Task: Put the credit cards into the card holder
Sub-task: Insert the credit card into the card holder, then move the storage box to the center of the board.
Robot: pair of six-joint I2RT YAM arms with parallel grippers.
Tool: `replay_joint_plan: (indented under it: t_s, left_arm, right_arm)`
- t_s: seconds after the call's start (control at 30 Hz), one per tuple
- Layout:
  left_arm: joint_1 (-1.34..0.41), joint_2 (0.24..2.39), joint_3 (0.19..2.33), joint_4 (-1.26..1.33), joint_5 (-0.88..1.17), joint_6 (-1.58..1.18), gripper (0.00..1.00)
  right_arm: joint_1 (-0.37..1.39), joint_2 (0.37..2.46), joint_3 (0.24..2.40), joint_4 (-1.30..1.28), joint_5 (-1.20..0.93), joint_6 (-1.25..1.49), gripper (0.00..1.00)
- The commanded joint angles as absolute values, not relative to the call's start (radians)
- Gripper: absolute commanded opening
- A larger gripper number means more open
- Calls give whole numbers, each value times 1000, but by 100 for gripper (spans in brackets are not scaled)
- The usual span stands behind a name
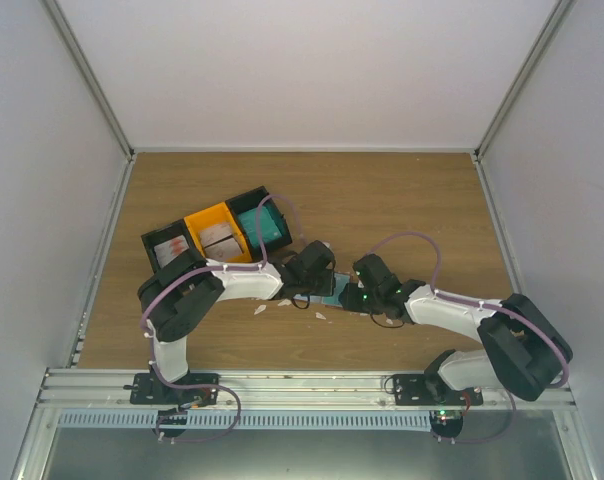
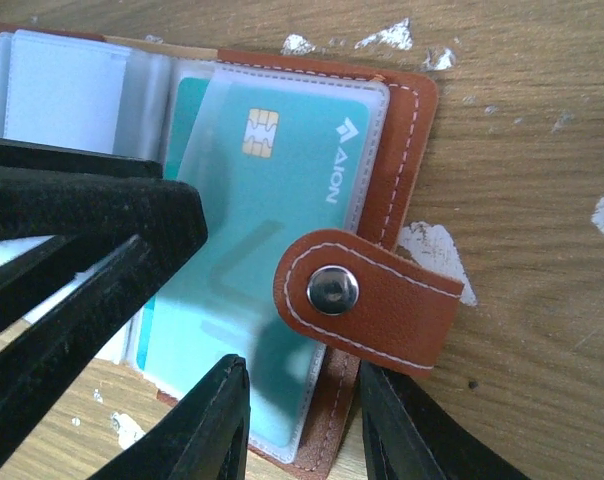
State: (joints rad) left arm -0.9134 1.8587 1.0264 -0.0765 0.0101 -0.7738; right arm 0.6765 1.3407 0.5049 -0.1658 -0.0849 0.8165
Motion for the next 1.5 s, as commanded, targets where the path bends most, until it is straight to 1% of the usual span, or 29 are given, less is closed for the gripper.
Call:
replay_joint_plan:
  t_s: [0.0, 0.1, 0.2, 0.33, 0.53, 0.7, 0.83, 0.9, 1.03, 1.13, 1.27, 1.47]
  left_arm:
    - [-916, 1807, 1049, -70, -25, -691, 32]
    - [-909, 1731, 1054, -118, -81, -635, 47]
    - [-894, 1654, 1062, -177, -134, -587, 56]
    - [-841, 1547, 1050, -245, -170, -542, 61]
    - [-691, 1397, 1041, -375, -204, -465, 63]
    - [-505, 1306, 999, -470, -203, -475, 58]
    - [-384, 1284, 960, -517, -194, -472, 53]
    - [-338, 1298, 954, -537, -193, -461, 48]
    - [-292, 1329, 950, -542, -218, -425, 34]
    - [-277, 1365, 953, -530, -212, -410, 29]
    - [-273, 1450, 976, -530, -179, -402, 26]
    - [-272, 1570, 1014, -490, -87, -399, 27]
  right_arm:
    - [667, 1314, 513, -217, -27, 805, 33]
    - [667, 1245, 528, -265, 16, 802, 36]
    - [667, 1187, 555, -311, 53, 788, 41]
    - [667, 1135, 582, -334, 63, 762, 46]
    - [667, 1118, 617, -310, 33, 704, 47]
    - [670, 1153, 629, -245, -25, 667, 46]
    - [681, 1212, 644, -203, -60, 655, 45]
    - [690, 1241, 652, -174, -79, 648, 45]
    - [727, 1332, 710, -147, -101, 604, 45]
    - [760, 1426, 787, -158, -83, 574, 45]
    - [791, 1523, 852, -135, -88, 567, 44]
    - [816, 1616, 909, -121, -99, 574, 44]
